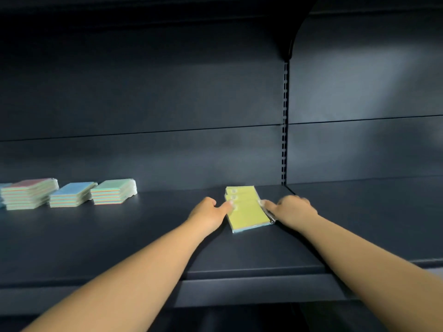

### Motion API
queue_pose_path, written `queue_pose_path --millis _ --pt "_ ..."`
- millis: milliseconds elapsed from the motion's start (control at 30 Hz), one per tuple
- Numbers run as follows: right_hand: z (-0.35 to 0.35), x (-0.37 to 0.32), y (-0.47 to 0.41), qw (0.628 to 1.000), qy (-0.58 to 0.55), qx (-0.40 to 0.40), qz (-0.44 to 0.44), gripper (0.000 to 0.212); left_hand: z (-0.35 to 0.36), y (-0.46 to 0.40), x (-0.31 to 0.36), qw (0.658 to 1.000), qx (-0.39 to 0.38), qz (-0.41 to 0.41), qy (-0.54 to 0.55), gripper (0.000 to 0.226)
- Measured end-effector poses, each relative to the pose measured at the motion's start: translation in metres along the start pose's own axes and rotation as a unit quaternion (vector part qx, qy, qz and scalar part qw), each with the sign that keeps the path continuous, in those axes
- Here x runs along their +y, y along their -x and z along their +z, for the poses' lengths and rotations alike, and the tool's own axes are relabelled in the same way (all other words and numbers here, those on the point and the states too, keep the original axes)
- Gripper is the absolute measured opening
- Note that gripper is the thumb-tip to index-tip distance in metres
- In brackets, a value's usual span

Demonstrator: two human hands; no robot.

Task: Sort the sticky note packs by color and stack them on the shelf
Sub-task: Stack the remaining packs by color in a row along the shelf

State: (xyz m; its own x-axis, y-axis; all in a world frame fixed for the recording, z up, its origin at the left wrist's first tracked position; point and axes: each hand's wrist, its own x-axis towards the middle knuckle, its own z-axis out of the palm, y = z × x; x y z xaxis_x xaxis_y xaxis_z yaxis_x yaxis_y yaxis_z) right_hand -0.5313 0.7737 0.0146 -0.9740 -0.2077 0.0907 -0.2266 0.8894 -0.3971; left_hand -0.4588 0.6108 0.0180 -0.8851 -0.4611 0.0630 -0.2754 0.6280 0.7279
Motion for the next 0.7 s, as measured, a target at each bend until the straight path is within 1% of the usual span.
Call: queue_pose_path --millis 67,100,167,233,300,333,367,400,433,467,500,567,600,633,700 --pt "0.001 0.0 -0.002 0.999 -0.038 -0.025 0.005 0.056 0.007 0.0 0.002 1.0 -0.01 -0.008 0.007 0.063" --pt "0.001 0.0 -0.003 0.997 -0.068 -0.034 0.009 0.054 0.009 -0.001 0.003 1.0 -0.011 -0.005 0.011 0.062" --pt "0.002 0.001 -0.005 0.984 -0.174 -0.044 -0.006 0.043 0.008 0.0 0.003 0.998 -0.01 0.007 0.066 0.051" --pt "0.001 -0.002 -0.003 0.956 -0.286 -0.053 -0.033 0.024 0.002 0.001 0.003 0.989 -0.025 0.012 0.143 0.045" --pt "-0.002 -0.005 0.001 0.939 -0.336 -0.056 -0.043 0.01 -0.005 0.003 -0.001 0.98 -0.059 0.03 0.19 0.036" --pt "-0.003 -0.005 0.001 0.933 -0.352 -0.056 -0.041 0.018 -0.008 0.005 -0.002 0.972 -0.073 0.039 0.219 0.03" --pt "-0.004 -0.005 0.002 0.928 -0.366 -0.054 -0.033 0.034 -0.011 0.006 -0.004 0.96 -0.085 0.042 0.262 0.026" --pt "-0.006 -0.004 0.002 0.925 -0.376 -0.054 -0.027 0.043 -0.014 0.008 -0.006 0.946 -0.093 0.04 0.307 0.021" --pt "-0.007 -0.003 0.002 0.922 -0.38 -0.068 -0.03 0.039 -0.016 0.009 -0.007 0.935 -0.096 0.042 0.338 0.018" --pt "-0.009 -0.003 0.004 0.915 -0.391 -0.089 -0.039 0.027 -0.019 0.011 -0.008 0.93 -0.095 0.05 0.351 0.018" --pt "-0.012 -0.005 0.007 0.9 -0.417 -0.115 -0.051 0.016 -0.022 0.012 -0.01 0.929 -0.097 0.061 0.353 0.019" --pt "-0.018 -0.012 0.012 0.856 -0.492 -0.145 -0.056 0.002 -0.029 0.013 -0.012 0.927 -0.11 0.077 0.35 0.02" --pt "-0.021 -0.016 0.013 0.84 -0.52 -0.142 -0.059 0.006 -0.032 0.013 -0.013 0.927 -0.123 0.08 0.344 0.021" --pt "-0.023 -0.02 0.012 0.836 -0.528 -0.133 -0.073 0.009 -0.036 0.013 -0.014 0.928 -0.139 0.08 0.336 0.022" --pt "-0.028 -0.035 0.014 0.843 -0.514 -0.116 -0.105 0.011 -0.041 0.012 -0.014 0.936 -0.158 0.084 0.305 0.021"
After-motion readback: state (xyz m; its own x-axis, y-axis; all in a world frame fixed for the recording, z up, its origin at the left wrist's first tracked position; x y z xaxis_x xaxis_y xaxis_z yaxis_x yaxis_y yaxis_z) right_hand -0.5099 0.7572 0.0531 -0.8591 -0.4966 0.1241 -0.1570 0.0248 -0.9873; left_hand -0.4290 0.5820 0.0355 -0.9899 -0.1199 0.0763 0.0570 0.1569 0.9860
